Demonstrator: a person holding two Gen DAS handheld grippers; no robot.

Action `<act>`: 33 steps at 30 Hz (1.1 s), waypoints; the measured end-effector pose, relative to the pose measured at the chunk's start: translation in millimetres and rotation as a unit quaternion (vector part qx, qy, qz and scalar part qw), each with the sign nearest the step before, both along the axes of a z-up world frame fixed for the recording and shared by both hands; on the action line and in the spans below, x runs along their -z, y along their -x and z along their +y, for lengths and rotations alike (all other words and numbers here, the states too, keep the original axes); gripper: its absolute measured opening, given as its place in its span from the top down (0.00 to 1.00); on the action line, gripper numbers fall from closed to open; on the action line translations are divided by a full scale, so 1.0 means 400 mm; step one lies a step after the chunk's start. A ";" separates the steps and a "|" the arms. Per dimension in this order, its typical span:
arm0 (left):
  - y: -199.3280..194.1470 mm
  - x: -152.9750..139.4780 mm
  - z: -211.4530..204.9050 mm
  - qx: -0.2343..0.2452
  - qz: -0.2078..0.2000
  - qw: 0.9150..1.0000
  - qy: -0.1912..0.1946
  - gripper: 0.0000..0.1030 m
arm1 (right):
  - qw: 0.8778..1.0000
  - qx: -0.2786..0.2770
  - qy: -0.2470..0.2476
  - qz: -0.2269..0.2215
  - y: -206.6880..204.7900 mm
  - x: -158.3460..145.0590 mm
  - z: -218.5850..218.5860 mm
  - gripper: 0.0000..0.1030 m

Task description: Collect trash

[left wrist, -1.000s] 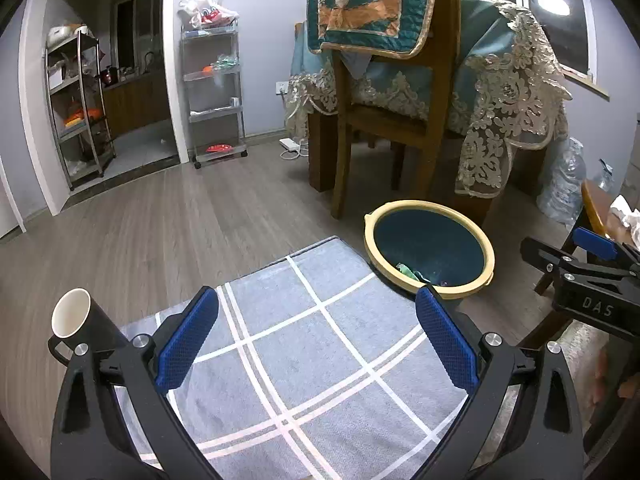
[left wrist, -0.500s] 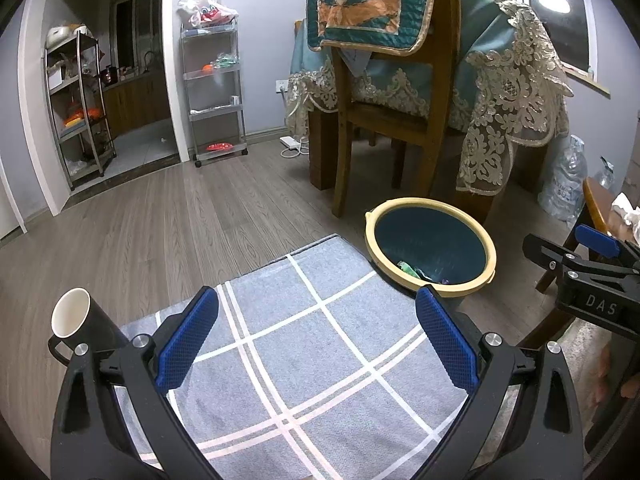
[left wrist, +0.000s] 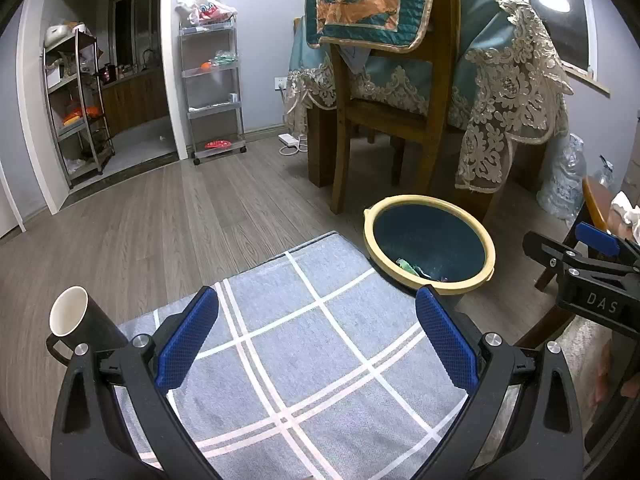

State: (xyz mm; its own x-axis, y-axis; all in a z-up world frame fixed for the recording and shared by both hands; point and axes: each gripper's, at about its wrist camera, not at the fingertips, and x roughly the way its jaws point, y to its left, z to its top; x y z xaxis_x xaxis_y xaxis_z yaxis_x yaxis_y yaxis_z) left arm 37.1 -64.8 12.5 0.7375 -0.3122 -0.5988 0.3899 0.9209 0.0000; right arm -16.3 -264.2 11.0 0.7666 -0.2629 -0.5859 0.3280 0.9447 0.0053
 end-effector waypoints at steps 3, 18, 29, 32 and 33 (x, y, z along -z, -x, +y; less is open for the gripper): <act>0.000 0.001 0.001 0.000 0.001 1.000 0.001 0.06 | 1.000 0.000 -0.001 0.000 0.000 0.000 0.000 0.05; 0.001 0.002 -0.003 -0.005 0.006 1.000 0.004 0.06 | 1.000 0.000 0.000 0.001 0.000 0.000 0.002 0.05; 0.005 0.000 -0.016 -0.004 -0.006 1.000 -0.008 0.06 | 1.000 -0.003 -0.001 0.003 -0.004 0.005 0.005 0.05; 0.002 0.004 -0.014 -0.006 -0.002 1.000 -0.012 0.06 | 1.000 -0.003 0.000 0.003 -0.004 0.005 0.004 0.05; -0.001 0.005 -0.010 -0.010 0.000 1.000 -0.012 0.06 | 1.000 -0.003 -0.001 0.003 -0.003 0.005 0.004 0.05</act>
